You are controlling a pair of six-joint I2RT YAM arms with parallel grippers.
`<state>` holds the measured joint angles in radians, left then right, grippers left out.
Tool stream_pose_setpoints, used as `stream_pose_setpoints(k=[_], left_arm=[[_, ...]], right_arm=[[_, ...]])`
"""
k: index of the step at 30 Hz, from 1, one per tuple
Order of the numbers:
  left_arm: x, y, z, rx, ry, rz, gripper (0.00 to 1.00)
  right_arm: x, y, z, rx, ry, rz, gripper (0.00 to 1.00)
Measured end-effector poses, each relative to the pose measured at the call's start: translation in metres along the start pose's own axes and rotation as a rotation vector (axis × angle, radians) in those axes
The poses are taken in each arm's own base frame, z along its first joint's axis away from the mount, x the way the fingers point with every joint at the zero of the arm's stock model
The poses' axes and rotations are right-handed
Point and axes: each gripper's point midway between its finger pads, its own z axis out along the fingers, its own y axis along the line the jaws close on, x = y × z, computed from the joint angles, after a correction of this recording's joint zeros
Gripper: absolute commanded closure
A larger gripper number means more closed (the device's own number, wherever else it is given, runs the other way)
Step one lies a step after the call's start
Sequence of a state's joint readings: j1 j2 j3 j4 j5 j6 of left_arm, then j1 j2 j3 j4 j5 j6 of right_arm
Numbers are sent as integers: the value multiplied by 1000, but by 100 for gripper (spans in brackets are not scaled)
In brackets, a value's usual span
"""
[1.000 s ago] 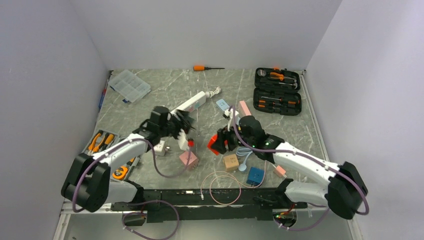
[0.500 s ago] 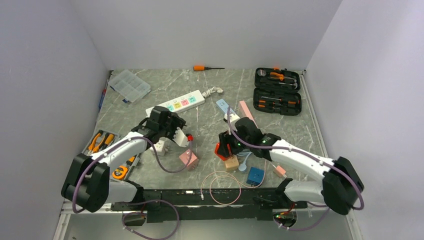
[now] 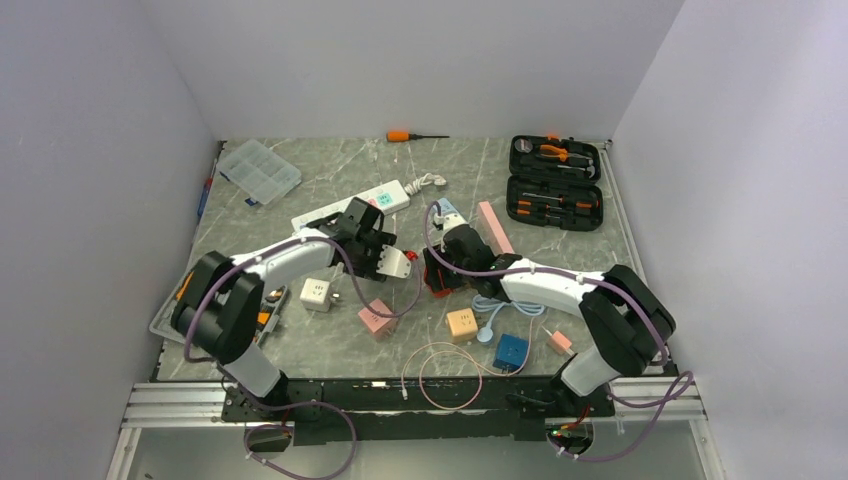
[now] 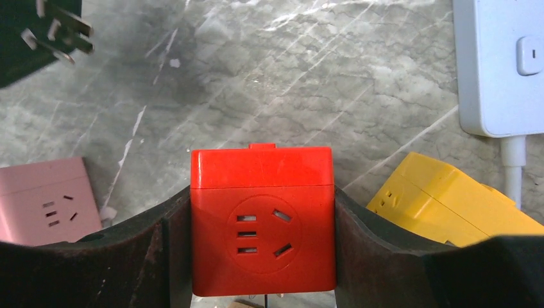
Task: Pull the plug off the socket
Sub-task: Place the socket at the center of the board.
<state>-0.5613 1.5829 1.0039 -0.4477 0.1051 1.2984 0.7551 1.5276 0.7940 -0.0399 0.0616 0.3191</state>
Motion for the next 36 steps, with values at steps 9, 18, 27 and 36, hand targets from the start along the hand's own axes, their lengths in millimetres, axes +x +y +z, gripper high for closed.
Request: stream_pose_setpoints(k=[9, 18, 27, 36], left_arm=[[2, -40, 22, 144, 47, -229, 72], [-18, -58, 26, 180, 19, -330, 3], [-72, -4, -13, 212, -138, -529, 1], [-31, 128, -79, 53, -305, -818, 1]], right_arm=[[1, -9, 9, 51, -30, 30, 17], [2, -17, -6, 75, -57, 65, 5], [-46, -33, -54, 101, -202, 128, 5], [-71, -57, -77, 135, -265, 214, 5]])
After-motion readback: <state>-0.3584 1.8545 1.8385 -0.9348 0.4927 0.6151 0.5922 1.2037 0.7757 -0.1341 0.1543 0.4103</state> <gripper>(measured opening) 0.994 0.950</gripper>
